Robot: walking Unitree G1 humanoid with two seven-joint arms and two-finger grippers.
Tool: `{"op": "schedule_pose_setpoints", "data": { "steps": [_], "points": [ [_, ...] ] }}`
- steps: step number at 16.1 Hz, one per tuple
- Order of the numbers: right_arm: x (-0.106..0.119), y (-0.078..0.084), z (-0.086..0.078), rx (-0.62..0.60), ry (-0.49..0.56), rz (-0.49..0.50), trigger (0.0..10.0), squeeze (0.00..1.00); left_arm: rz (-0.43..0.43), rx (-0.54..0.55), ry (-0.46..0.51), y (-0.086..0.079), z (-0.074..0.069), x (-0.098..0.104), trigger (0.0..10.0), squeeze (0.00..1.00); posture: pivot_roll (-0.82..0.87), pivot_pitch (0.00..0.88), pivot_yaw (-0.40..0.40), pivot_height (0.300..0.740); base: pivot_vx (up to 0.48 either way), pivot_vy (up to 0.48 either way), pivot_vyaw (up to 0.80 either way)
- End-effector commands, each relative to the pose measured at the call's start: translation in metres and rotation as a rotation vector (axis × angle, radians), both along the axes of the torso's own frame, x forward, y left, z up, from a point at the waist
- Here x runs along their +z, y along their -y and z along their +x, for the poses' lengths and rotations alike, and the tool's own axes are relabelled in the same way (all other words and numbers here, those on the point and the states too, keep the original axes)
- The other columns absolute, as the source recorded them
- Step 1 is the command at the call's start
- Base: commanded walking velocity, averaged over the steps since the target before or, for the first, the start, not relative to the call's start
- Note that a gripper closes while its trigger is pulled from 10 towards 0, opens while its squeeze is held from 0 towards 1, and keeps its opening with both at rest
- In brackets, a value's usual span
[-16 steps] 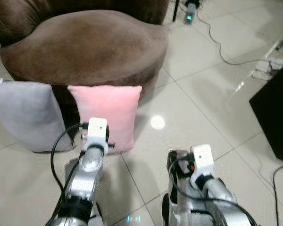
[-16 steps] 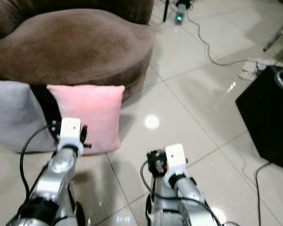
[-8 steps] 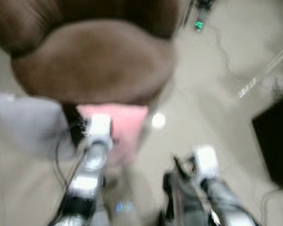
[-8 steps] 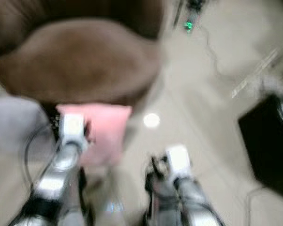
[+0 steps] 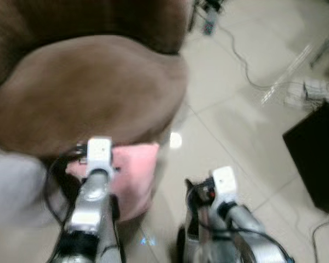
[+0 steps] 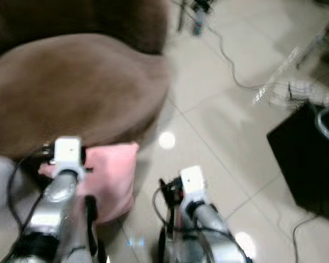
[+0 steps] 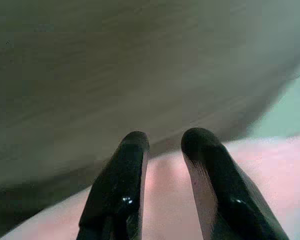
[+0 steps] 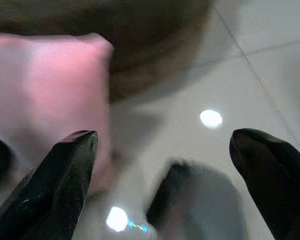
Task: Move the pillow to the sofa from floor
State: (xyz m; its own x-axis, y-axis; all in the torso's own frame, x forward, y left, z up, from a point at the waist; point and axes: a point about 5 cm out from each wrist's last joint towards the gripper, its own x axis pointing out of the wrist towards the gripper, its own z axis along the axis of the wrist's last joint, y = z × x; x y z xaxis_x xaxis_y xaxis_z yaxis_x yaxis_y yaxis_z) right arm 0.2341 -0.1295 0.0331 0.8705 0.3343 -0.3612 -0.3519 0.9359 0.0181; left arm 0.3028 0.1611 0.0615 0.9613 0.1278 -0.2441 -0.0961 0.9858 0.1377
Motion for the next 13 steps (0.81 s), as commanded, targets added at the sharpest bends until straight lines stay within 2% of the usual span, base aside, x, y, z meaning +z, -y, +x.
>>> {"op": "schedule_pose_setpoints", "data": {
  "steps": [1, 3, 4, 6, 7, 8, 9, 10, 11, 13],
  "points": [
    [0.0, 0.018, 0.001, -0.044, -0.012, -0.018, 10.0, 0.0, -0.004, -0.018, -0.041, 0.009, -0.005, -0.009, 10.0, 0.0, -0.13, 0.237, -0.08, 0.45, 0.0, 0.0, 0.0],
    [0.01, 0.034, 0.013, -0.019, 0.007, -0.058, 10.0, 0.0, -0.005, -0.021, -0.041, 0.011, -0.006, -0.01, 10.0, 0.0, -0.13, 0.233, -0.093, 0.45, 0.0, 0.0, 0.0],
    [0.016, 0.042, 0.02, 0.028, 0.016, -0.117, 10.0, 0.0, -0.015, -0.018, -0.039, 0.013, -0.006, -0.01, 10.0, 0.0, -0.13, 0.232, -0.101, 0.45, 0.0, 0.0, 0.0],
    [0.029, 0.051, 0.032, 0.121, 0.035, -0.17, 10.0, 0.0, -0.032, -0.004, -0.038, 0.017, -0.007, -0.011, 10.0, 0.0, -0.12, 0.233, -0.129, 0.45, 0.0, 0.0, 0.0],
    [0.046, 0.055, 0.048, 0.229, 0.071, -0.241, 10.0, 0.0, -0.046, 0.013, -0.039, 0.02, -0.008, -0.012, 10.0, 0.0, -0.12, 0.236, -0.153, 0.45, 0.0, 0.0, 0.0],
    [0.056, 0.055, 0.059, 0.296, 0.09, -0.289, 10.0, 0.0, -0.056, 0.023, -0.04, 0.023, -0.009, -0.014, 10.0, 0.0, -0.12, 0.235, -0.169, 0.45, 0.0, 0.0, 0.0],
    [0.06, 0.054, 0.064, 0.324, 0.096, -0.308, 10.0, 0.0, -0.059, 0.026, -0.04, 0.024, -0.01, -0.014, 10.0, 0.0, -0.11, 0.236, -0.173, 0.45, 0.0, 0.0, 0.0],
    [0.069, 0.045, 0.08, 0.419, 0.116, -0.365, 10.0, 0.0, -0.069, 0.041, -0.039, 0.028, -0.012, -0.016, 10.0, 0.0, -0.09, 0.239, -0.212, 0.45, 0.0, 0.0, 0.0],
    [0.07, 0.041, 0.083, 0.455, 0.118, -0.38, 10.0, 0.0, -0.07, 0.047, -0.039, 0.029, -0.013, -0.016, 10.0, 0.0, -0.09, 0.239, -0.212, 0.45, 0.0, 0.0, 0.0],
    [0.076, 0.02, 0.095, 0.574, 0.13, -0.4, 10.0, 0.0, -0.078, 0.093, -0.037, 0.029, -0.019, -0.019, 10.0, 0.0, -0.05, 0.254, -0.262, 0.45, 0.0, 0.0, 0.0]
  ]
}}
